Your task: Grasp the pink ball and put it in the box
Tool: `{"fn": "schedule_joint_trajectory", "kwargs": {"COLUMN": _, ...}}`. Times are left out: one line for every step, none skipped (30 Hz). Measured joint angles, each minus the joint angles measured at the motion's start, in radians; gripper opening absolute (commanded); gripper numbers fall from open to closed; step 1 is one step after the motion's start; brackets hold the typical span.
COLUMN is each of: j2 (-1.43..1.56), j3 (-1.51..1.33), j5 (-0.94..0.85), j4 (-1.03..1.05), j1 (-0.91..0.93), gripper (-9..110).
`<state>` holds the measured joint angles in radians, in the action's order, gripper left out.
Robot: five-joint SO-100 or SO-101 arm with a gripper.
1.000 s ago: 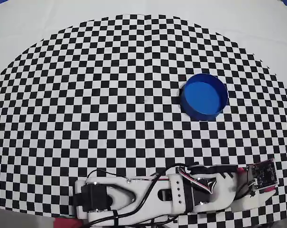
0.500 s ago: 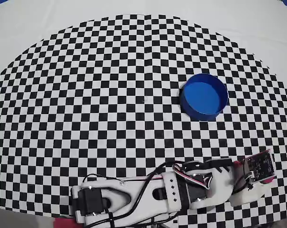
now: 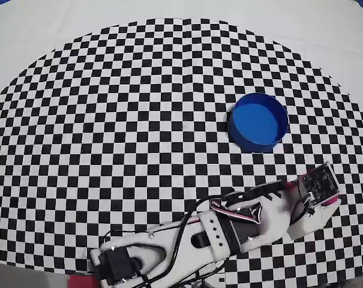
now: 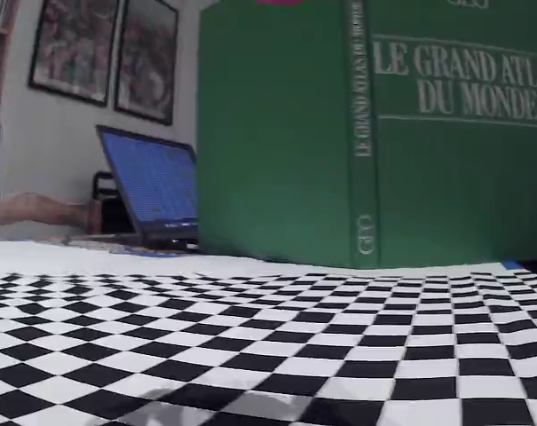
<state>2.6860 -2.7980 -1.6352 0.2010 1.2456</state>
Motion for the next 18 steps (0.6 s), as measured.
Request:
{"fn": "schedule_joint_trajectory", "kwargs": {"j2": 0.000, "j3": 0.000, "j5": 0.000, "j4": 0.000, "j1": -0.021, "gripper": 0}}
{"fn": "schedule_joint_trajectory", "kwargs": {"j2": 0.000, "j3": 0.000, "j5": 0.000, "j4": 0.000, "j1": -0.032, "gripper": 0}}
{"fn": "schedule_joint_trajectory", "kwargs": {"j2": 0.000, "j3": 0.000, "j5": 0.000, "j4": 0.000, "j1": -0.038, "gripper": 0}}
{"fn": "schedule_joint_trajectory", "kwargs": {"j2": 0.000, "j3": 0.000, "j5": 0.000, "j4": 0.000, "j1": -0.055, "gripper": 0}}
{"fn": "schedule_joint_trajectory", "kwargs": {"j2": 0.000, "j3": 0.000, "j5": 0.000, "j4": 0.000, "j1": -0.081, "gripper": 0}}
{"fn": "schedule_joint_trajectory", "kwargs": {"j2": 0.000, "j3": 0.000, "j5": 0.000, "j4": 0.000, "j1": -0.094, "gripper": 0}}
{"fn": "schedule_joint_trajectory", "kwargs": {"j2": 0.000, "j3": 0.000, "j5": 0.000, "j4": 0.000, "j1": -0.100, "gripper": 0}}
{"fn": "schedule_joint_trajectory", "kwargs": {"j2": 0.000, "j3": 0.000, "j5": 0.000, "j4": 0.000, "j1": -0.112, "gripper": 0}}
{"fn": "schedule_joint_trajectory", "kwargs": {"j2": 0.000, "j3": 0.000, "j5": 0.000, "j4": 0.000, "j1": -0.133, "gripper": 0}}
{"fn": "schedule_joint_trajectory", "kwargs": {"j2": 0.000, "j3": 0.000, "j5": 0.000, "j4": 0.000, "j1": -0.155, "gripper": 0}}
{"fn": "schedule_joint_trajectory", "kwargs": {"j2": 0.000, "j3": 0.000, "j5": 0.000, "j4": 0.000, "j1": -0.166, "gripper": 0}}
{"fn": "schedule_joint_trajectory", "kwargs": {"j2": 0.000, "j3": 0.000, "j5": 0.000, "j4": 0.000, "j1": -0.181, "gripper": 0}}
{"fn": "schedule_joint_trajectory", "kwargs": {"j2": 0.000, "j3": 0.000, "j5": 0.000, "j4": 0.000, "j1": -0.199, "gripper": 0}}
{"fn": "schedule_joint_trajectory", "kwargs": {"j2": 0.000, "j3": 0.000, "j5": 0.000, "j4": 0.000, "j1": -0.221, "gripper": 0}}
{"fn": "schedule_joint_trajectory", "kwargs": {"j2": 0.000, "j3": 0.000, "j5": 0.000, "j4": 0.000, "j1": -0.236, "gripper": 0}}
{"fn": "schedule_joint_trajectory", "kwargs": {"j2": 0.000, "j3": 0.000, "j5": 0.000, "j4": 0.000, "j1": -0.249, "gripper": 0}}
{"fn": "schedule_joint_trajectory", "kwargs": {"j2": 0.000, "j3": 0.000, "j5": 0.000, "j4": 0.000, "j1": -0.262, "gripper": 0}}
{"fn": "schedule_joint_trajectory", "kwargs": {"j2": 0.000, "j3": 0.000, "j5": 0.000, "j4": 0.000, "j1": -0.276, "gripper": 0}}
